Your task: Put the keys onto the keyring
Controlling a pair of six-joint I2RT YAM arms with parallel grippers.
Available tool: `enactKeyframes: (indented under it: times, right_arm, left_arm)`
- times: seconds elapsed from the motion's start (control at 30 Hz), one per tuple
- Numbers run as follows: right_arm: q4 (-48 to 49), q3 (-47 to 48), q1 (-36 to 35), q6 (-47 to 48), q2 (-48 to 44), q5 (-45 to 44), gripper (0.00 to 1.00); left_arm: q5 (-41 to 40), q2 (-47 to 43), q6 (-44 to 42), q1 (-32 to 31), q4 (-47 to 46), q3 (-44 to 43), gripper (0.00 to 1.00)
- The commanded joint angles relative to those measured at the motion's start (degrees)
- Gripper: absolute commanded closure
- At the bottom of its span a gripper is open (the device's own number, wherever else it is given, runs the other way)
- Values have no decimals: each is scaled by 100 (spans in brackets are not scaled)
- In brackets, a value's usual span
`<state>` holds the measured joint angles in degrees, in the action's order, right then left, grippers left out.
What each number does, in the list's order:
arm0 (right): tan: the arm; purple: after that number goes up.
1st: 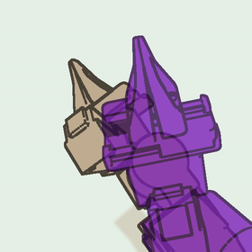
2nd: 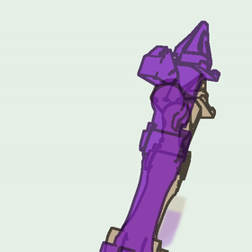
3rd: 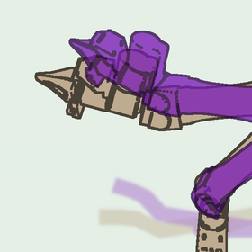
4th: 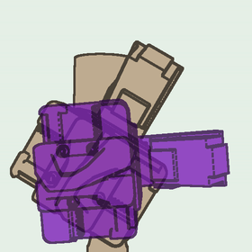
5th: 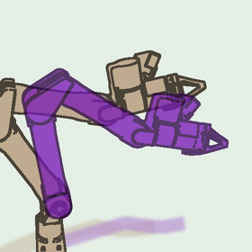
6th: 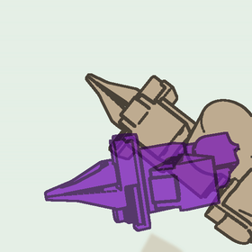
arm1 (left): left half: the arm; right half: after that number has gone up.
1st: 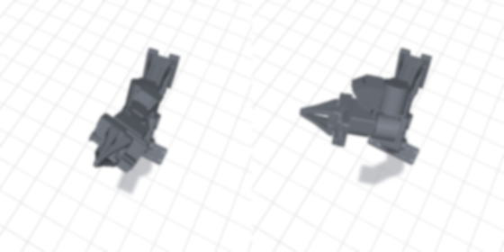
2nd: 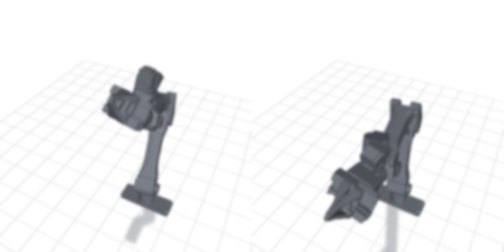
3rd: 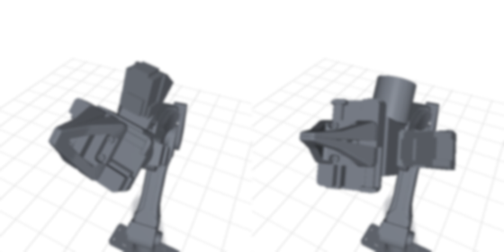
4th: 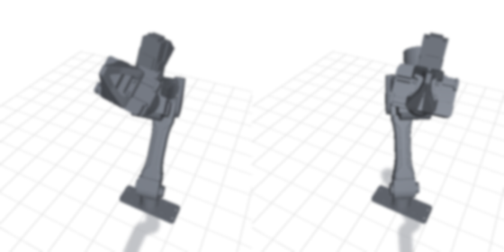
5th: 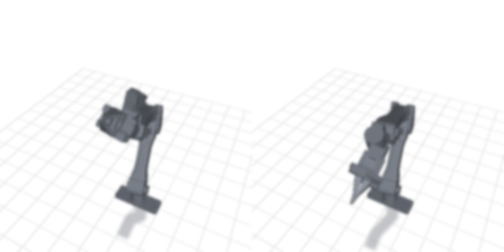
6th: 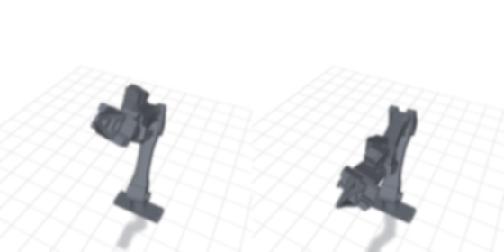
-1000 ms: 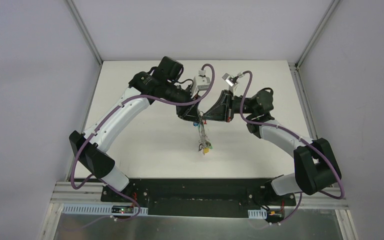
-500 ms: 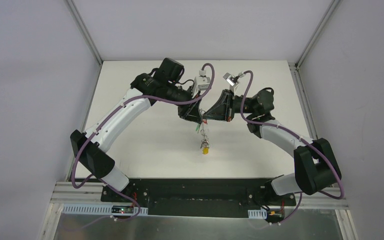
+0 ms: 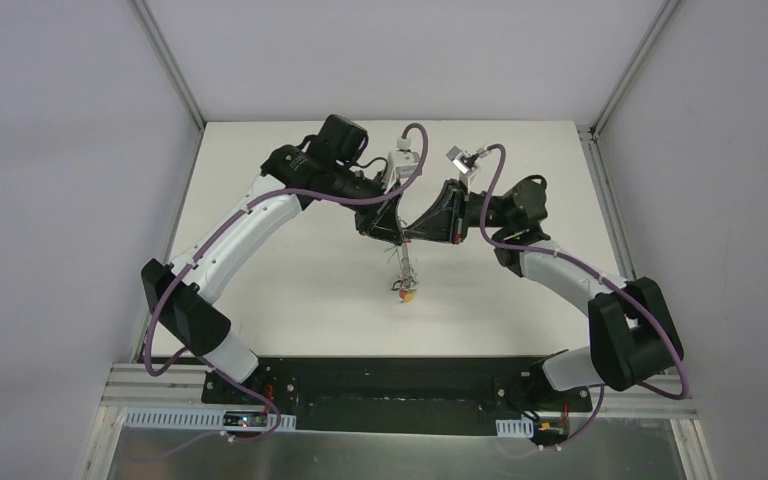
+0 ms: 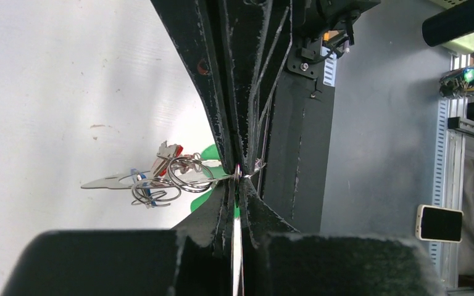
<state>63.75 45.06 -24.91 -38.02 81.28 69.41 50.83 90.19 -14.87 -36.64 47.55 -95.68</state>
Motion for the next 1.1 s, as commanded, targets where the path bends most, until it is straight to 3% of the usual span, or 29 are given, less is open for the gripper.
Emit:
enactKeyframes:
  times: [0.0,0.1,0.2,0.53,0.83,1.07]
  right_arm:
    - [-260,-60,102,597,-309,11,91]
    - [-395,-76,150,783,-436,82,80]
    - [-407,-66,167,797,-470,74,71]
    - [-454,-59,34,797,-331,55,60]
    - [-479,28,-181,762,-118,68,62]
    - [-477,77,-217,726,-36,108,81]
  left_arm:
    - [-49,137,40,29,760,-663,100]
    - [-246,617,-159,11,2031,-1422,100]
    - [-222,985,-225,-26,2728,-1897,100]
    - [-17,1340,-88,-112,2904,-2255,100]
    - [25,1513,-56,-185,2886,-2385,100]
    - [36,1518,-78,-185,2865,-2368,100]
